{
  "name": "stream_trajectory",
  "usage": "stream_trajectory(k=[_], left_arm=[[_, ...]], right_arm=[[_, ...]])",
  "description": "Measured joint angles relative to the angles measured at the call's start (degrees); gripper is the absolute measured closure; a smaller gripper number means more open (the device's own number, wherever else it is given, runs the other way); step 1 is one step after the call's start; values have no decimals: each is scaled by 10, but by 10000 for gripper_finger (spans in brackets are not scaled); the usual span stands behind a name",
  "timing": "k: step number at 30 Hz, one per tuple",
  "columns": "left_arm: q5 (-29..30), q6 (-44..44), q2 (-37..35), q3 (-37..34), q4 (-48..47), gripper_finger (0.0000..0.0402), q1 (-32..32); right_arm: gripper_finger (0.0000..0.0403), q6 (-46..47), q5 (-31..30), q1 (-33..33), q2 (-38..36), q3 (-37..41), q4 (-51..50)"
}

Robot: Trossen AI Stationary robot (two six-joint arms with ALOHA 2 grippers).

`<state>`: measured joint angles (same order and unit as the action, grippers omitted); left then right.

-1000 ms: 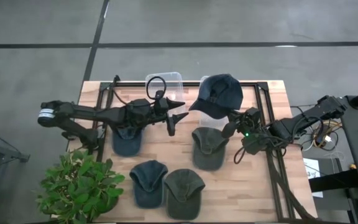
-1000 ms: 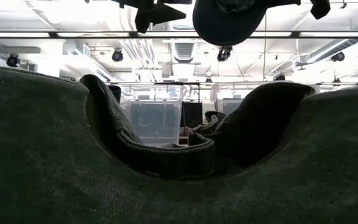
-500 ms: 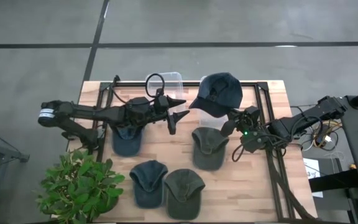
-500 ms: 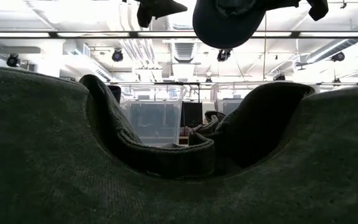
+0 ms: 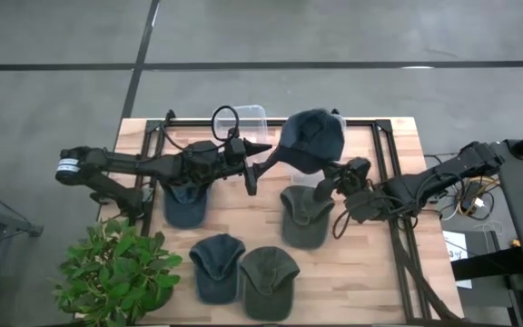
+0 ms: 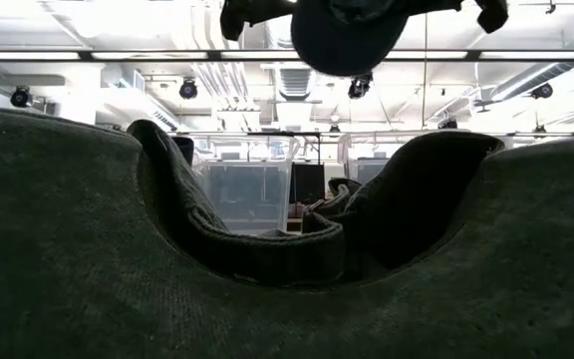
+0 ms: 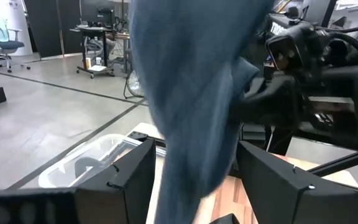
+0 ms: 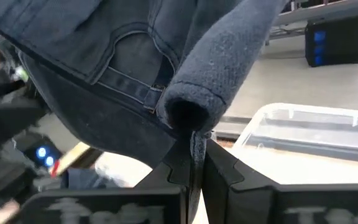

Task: Pick & Place hat
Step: Put the bottom right blue cap into the left transparent bin

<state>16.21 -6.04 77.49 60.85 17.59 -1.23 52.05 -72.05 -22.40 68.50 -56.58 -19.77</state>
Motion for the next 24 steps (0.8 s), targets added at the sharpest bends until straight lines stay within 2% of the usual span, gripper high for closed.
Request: stream_trajectory(k=[6,15,19,24], left_arm=[[0,-1,0,0,-18,184,0],[-1,-46,0,0,-52,192,0],[-1,-59,0,-1,-72,235,0],[6,-61,0,-1,-82,342,0]], right_arm=[[390,-15,14,1,34,-23,8],[390,-114,46,2,84,-97,5],[390,-139,46,2,110,-128,-15],[390,-106,46,2,129,-156,-77]])
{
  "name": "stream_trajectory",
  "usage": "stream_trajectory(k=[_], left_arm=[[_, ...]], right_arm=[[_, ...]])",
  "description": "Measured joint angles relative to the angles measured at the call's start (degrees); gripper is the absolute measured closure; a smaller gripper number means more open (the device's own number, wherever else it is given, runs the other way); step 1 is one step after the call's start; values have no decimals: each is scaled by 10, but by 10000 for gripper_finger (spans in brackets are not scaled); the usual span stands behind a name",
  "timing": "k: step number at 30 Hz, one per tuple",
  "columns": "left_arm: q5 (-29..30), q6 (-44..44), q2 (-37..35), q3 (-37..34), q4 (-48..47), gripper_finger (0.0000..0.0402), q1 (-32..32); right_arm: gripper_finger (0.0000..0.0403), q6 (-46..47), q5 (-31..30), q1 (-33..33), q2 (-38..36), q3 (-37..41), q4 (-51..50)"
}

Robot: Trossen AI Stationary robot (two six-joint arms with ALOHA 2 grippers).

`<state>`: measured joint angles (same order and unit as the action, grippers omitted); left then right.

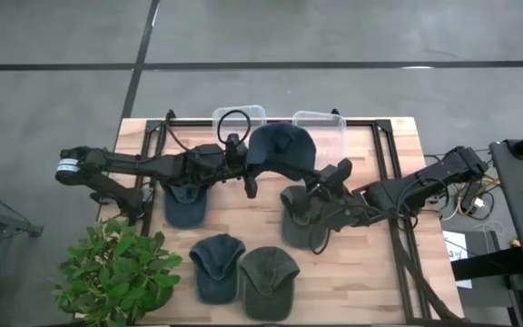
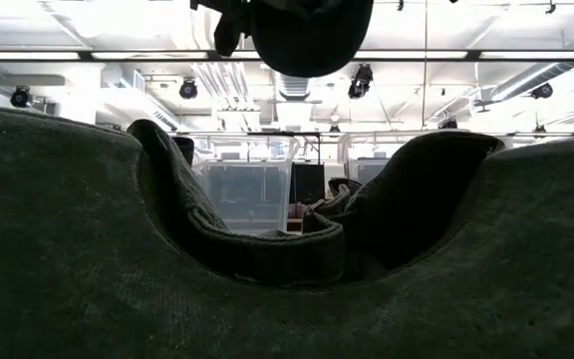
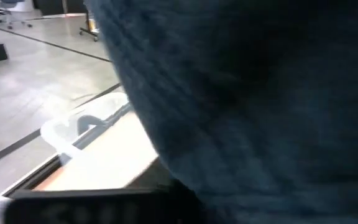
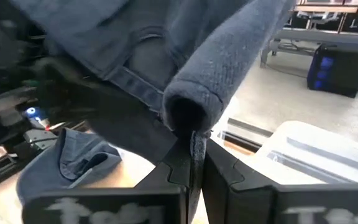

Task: Pick & Place hat
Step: Put the bottom right blue cap into the left transparent bin

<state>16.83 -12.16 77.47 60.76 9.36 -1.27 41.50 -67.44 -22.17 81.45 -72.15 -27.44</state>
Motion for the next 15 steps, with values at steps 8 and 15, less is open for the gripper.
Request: stream_trajectory(k=[8,15], left_arm=[[-4,1,-4,0,-14,392,0],[15,0,-6,0,-18,392,1]], right_arm=[[390,17,5,0,-3,-7,-24],[368,-15,27,0,-10,-6,-22]])
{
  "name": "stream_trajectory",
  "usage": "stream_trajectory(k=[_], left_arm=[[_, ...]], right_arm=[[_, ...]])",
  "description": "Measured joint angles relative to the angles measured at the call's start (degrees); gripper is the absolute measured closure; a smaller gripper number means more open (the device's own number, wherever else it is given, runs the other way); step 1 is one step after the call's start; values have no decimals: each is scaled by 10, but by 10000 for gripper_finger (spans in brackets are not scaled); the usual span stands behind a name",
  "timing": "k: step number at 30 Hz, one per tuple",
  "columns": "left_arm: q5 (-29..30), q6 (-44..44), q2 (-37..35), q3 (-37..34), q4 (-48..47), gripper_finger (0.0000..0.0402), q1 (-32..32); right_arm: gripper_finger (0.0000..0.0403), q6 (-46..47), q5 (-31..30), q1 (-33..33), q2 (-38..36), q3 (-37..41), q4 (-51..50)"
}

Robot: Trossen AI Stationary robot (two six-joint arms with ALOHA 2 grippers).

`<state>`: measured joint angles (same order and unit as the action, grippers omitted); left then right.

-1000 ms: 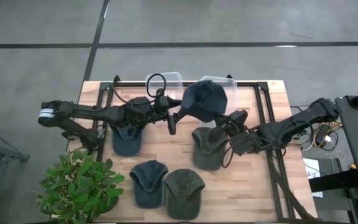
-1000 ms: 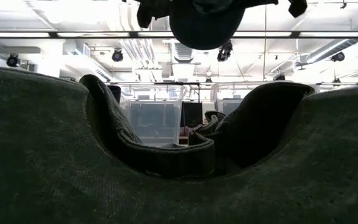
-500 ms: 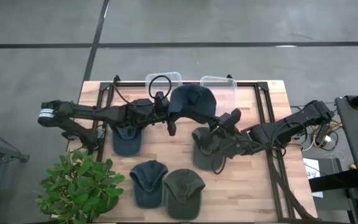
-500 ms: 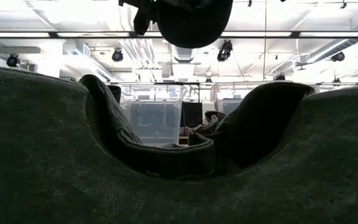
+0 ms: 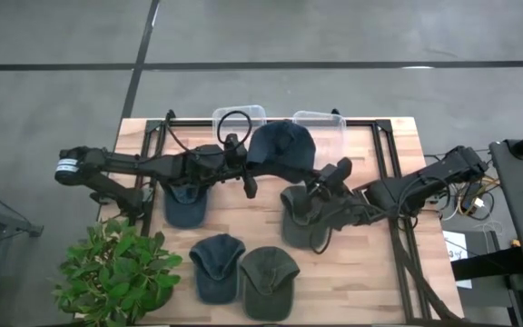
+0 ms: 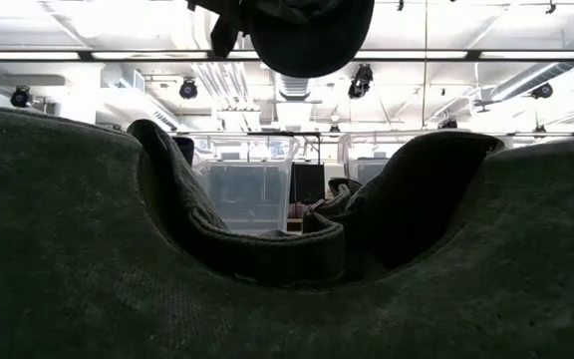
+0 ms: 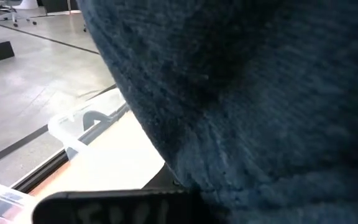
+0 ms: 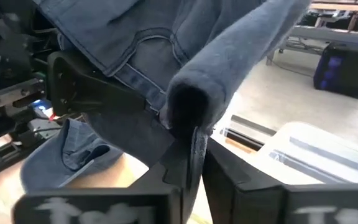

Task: Pick & Place hat
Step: Put the bottom right blue cap into the left transparent bin

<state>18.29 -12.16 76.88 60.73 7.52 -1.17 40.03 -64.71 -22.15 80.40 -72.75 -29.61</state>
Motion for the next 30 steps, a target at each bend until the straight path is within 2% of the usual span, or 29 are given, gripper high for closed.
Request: stream_trajectory(k=[3,7,10,14,17,22,25,30], left_arm=[[23,3,0,0,-7,392,-2],[85,11,-1,0,-35,393,-4],[124,12,-5,0,-57,393,-10],[112,12,-23,0,-63,393,-25],[13,11,-45,0,-54,393,-44],[-224,-32,-78,0,-24,393,-86],[-353,-63,-85,0,-1,393,-107],[-537,-118,-84,0,80,393,-117]], right_arm=[[336,0,5,-1,-9,-1,-1],[293,-11,9,-3,-27,-1,-4],[267,-25,33,-6,-43,-1,-35],[247,18,74,-6,-65,-1,-136],[244,90,87,-8,-75,1,-231],[251,159,106,-16,-82,5,-342],[257,148,107,-20,-82,11,-364],[267,62,108,-20,-82,19,-366]])
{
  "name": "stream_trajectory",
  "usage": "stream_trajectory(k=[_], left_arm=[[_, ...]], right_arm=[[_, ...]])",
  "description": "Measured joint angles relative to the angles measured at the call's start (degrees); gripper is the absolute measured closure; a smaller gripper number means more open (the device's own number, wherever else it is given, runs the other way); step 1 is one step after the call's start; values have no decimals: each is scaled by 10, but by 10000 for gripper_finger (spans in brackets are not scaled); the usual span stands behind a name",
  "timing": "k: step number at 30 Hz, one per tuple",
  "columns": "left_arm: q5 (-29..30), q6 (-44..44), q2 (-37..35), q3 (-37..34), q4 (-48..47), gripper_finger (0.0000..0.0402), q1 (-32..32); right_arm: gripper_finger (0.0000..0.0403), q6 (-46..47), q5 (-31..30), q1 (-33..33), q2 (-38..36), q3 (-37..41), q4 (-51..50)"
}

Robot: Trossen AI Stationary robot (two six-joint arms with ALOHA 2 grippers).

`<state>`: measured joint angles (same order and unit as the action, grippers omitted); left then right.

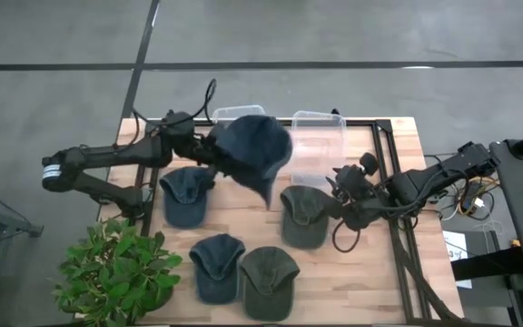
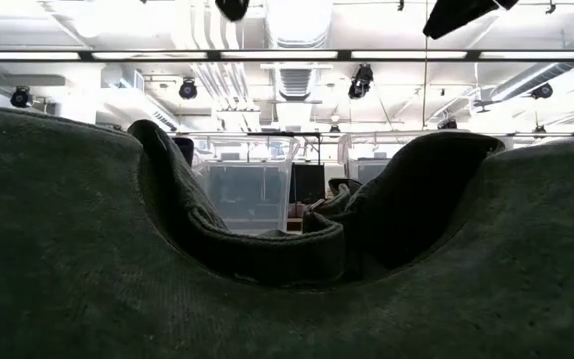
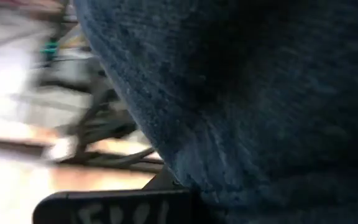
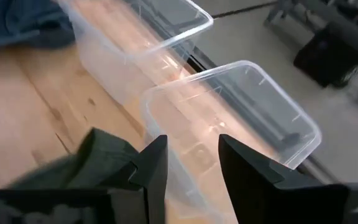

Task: Pick & Place hat
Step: Put the bottom right blue cap into the left transparent bin

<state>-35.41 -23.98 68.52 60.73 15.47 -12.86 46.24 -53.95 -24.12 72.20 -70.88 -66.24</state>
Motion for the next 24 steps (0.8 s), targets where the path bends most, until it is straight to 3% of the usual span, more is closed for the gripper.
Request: stream_trajectory(k=[2,10,15,24], left_arm=[[-43,-24,2,0,44,393,2],[-123,-121,3,0,296,393,33],[-146,-171,2,0,450,393,46],[-138,-180,-1,0,480,393,55]], right_arm=[[271,-27,0,0,0,4,0],[282,-32,0,0,0,28,-13],[282,-10,0,0,-1,50,-13],[282,3,-1,0,-1,59,-10]])
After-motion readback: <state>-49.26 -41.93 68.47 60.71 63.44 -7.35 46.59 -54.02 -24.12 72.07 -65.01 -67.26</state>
